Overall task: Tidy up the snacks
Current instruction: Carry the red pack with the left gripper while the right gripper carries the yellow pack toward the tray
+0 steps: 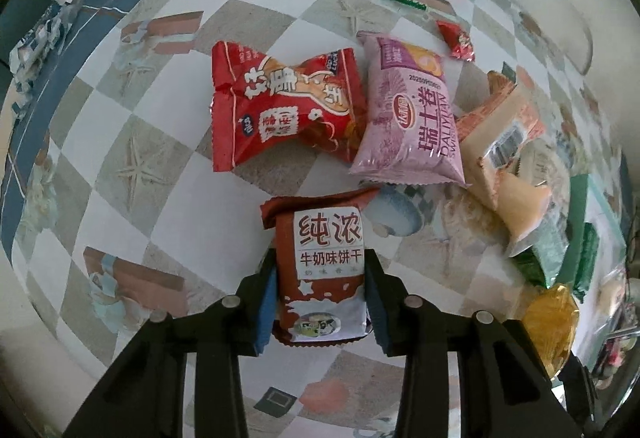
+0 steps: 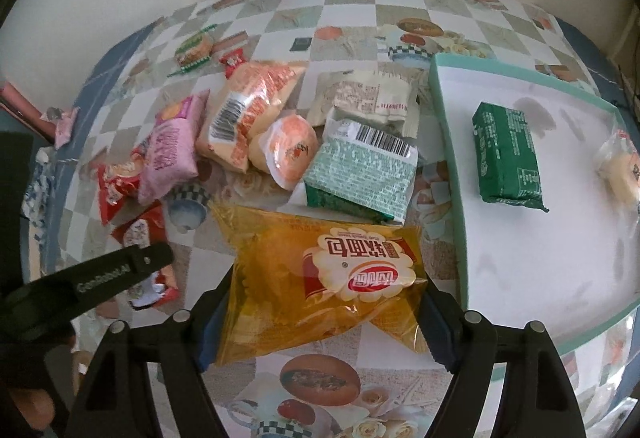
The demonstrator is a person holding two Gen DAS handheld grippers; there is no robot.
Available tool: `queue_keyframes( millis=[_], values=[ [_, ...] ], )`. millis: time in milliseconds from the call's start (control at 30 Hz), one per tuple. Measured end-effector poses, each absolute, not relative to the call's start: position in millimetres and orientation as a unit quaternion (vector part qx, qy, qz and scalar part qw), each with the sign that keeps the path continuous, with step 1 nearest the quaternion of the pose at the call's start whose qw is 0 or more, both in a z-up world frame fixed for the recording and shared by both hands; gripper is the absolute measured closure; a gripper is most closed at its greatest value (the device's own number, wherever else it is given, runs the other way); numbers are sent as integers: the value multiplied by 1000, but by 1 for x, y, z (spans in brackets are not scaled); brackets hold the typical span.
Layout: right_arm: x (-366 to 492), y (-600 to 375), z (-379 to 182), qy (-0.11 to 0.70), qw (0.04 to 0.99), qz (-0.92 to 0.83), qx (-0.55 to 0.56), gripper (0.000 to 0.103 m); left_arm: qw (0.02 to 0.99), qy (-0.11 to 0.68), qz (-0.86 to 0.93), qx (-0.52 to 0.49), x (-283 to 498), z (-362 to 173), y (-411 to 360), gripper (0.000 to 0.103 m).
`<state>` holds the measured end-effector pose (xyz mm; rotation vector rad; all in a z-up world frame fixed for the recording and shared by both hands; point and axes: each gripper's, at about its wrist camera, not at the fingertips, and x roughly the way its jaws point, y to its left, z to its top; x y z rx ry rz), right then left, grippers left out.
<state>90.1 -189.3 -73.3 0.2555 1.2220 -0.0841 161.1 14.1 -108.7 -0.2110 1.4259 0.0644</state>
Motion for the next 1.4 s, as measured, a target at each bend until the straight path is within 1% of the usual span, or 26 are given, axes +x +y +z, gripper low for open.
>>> queue_keyframes(
  millis=[267,433,800,1000,1233,1400],
  values=[
    [79,-209,-33,524,837,-36,155,22,790,608,31,-80,153,-74,7,62],
    [69,-236,-19,513,839,-80,160,22,809,585,6,-64,142,-51,-24,62],
    [31,-362,-35,521,788,-259,201,22,815,573,-87,-8,114,-40,-118,62],
    [4,-416,-42,513,766,-308,233,22,815,563,-138,22,96,-34,-173,62],
    [-11,-442,-44,503,761,-323,254,21,805,561,-187,53,79,-41,-238,62],
    [-13,-448,-47,501,760,-322,262,21,798,563,-204,72,72,-51,-270,62]
  ],
)
